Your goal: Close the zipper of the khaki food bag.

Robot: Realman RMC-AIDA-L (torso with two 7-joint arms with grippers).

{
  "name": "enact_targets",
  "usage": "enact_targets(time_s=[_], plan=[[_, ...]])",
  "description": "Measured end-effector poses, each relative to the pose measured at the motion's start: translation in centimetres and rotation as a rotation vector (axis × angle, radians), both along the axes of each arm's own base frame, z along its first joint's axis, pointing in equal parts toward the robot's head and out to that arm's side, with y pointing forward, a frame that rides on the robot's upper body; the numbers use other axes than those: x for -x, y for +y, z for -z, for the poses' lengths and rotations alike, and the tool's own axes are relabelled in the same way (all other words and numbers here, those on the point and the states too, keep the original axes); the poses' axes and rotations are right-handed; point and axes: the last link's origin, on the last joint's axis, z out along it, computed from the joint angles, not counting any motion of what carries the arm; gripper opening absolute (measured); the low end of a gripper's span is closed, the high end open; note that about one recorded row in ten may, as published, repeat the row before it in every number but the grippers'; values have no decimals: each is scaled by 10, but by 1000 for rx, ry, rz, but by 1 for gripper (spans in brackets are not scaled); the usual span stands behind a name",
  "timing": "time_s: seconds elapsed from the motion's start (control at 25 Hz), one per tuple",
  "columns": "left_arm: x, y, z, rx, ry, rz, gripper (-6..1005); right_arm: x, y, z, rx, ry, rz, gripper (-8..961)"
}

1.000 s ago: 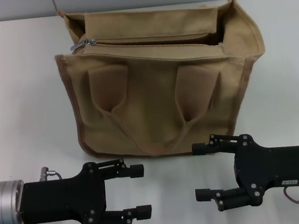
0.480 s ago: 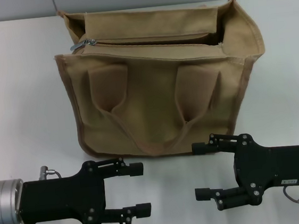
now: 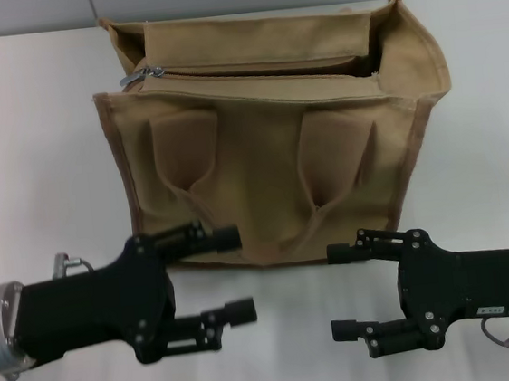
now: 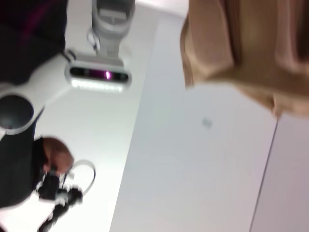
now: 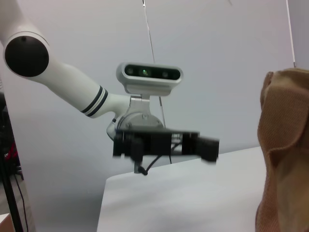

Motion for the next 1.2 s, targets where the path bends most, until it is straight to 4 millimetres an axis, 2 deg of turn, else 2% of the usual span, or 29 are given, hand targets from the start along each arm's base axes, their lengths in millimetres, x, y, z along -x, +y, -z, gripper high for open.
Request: enact_targets(time_s=[0.2,0.32,0.36,0.4,0.44,0.56,0.6,0.64,0.8,0.84,0.88,1.08,1.2], plan=[[-12,3,-5,-106,-127,1,783,-1,1,1,-7,-7,5,830],[-12,3,-5,-106,-127,1,783,-2,1,1,-11,-8,7,830],[-18,7,-15,-242,-237,-26,783,-1,1,1,-10,-7,7,830],[-18,7,-15,-242,-237,-26,783,-1,1,1,-10,-6,8,830],[-14,13,-28,-352,-324,-106,783,-1,1,1,-11,-5,9,830],[-14,13,-28,-352,-324,-106,783,-2,0,1,-14,-4,12,830],[-9,19,-38,-437,-391,-188,783,-2,0,1,-15,-4,12,829],[9,31,-55,-601,-438,-353,783,-2,0,1,-16,-3,14,829],[18,36,-59,-633,-425,-417,783,-3,0,1,-19,-2,17,829],[39,48,-65,-659,-334,-544,783,-3,0,0,-19,-1,18,829],[45,51,-65,-661,-299,-570,783,-3,0,0,-19,-1,18,829],[62,54,-63,-638,-134,-588,782,-3,0,0,-21,-2,19,830],[63,52,-62,-633,-97,-570,782,-3,0,1,-22,-4,20,830]])
